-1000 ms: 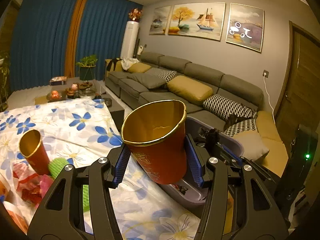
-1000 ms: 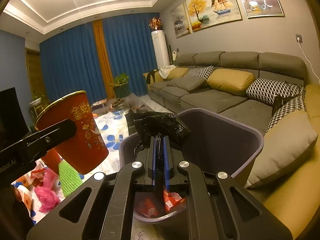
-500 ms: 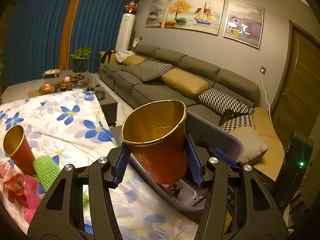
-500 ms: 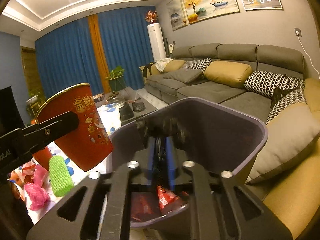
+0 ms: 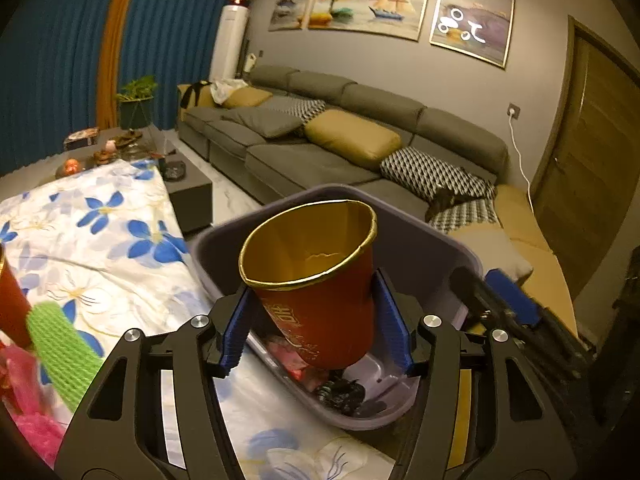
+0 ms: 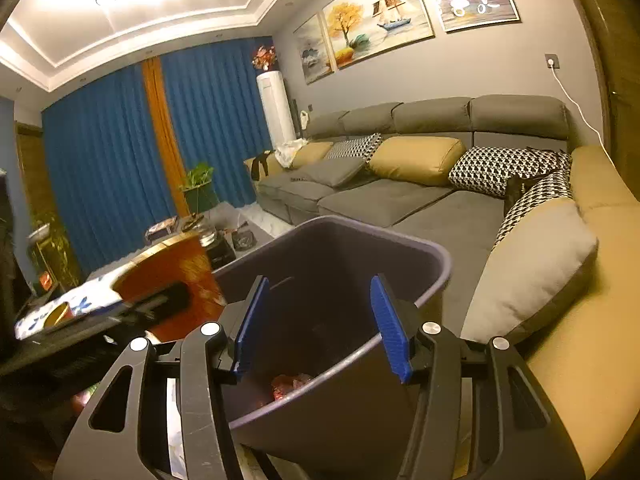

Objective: Collect trash
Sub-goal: 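Carry the red cup and black bag to the grey bin and release, then move both tools back over the remaining trash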

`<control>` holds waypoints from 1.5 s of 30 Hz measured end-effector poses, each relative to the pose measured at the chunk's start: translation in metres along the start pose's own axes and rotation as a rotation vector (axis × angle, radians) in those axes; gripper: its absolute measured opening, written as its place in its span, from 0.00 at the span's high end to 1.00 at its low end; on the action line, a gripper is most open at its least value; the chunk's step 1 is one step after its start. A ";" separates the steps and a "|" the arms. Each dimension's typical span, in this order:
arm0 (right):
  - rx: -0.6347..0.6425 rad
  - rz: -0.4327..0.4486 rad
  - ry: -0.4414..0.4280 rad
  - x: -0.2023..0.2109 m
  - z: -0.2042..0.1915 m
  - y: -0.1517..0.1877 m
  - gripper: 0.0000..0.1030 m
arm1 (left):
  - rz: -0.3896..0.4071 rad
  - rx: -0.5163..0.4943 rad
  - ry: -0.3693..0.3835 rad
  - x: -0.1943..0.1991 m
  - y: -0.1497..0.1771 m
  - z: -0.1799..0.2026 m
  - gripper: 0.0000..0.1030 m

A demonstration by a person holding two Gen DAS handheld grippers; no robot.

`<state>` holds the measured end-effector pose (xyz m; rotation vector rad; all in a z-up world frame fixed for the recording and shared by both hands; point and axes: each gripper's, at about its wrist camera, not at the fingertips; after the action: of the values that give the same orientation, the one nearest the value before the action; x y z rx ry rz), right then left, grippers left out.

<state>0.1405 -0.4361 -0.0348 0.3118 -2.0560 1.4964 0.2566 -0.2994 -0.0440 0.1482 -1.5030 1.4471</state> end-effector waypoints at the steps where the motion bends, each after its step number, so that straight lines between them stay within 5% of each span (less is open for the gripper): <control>1: -0.003 0.003 -0.002 0.000 0.002 0.000 0.48 | -0.009 0.001 0.000 -0.003 0.000 0.001 0.45; 4: -0.014 0.010 0.007 0.004 0.007 0.000 0.48 | -0.020 -0.021 -0.014 -0.008 0.003 0.005 0.42; 9: -0.033 0.020 0.006 0.012 0.011 0.001 0.47 | -0.017 0.004 -0.019 -0.005 0.007 0.000 0.21; 14: -0.019 0.040 -0.007 0.026 0.005 0.005 0.42 | 0.001 0.036 -0.057 0.018 0.015 -0.011 0.18; 24: 0.137 0.026 -0.130 0.056 -0.054 0.032 0.28 | 0.114 0.115 -0.250 0.112 0.075 -0.043 0.17; 39: 0.360 -0.068 -0.349 0.090 -0.172 0.093 0.27 | 0.192 0.358 -0.505 0.249 0.189 -0.134 0.17; 45: 0.475 -0.118 -0.380 0.087 -0.218 0.116 0.27 | 0.197 0.427 -0.540 0.276 0.216 -0.166 0.17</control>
<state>0.0793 -0.1816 -0.0313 0.9493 -1.8795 1.9559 0.0669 0.0389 -0.0352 0.7145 -1.6350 1.9837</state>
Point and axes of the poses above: each gripper's, at about its wrist camera, not at the fingertips, and x roughly against the way its jaws point, z to its right, y to its underside, and after that the axes turned 14 degrees about -z, right-handed
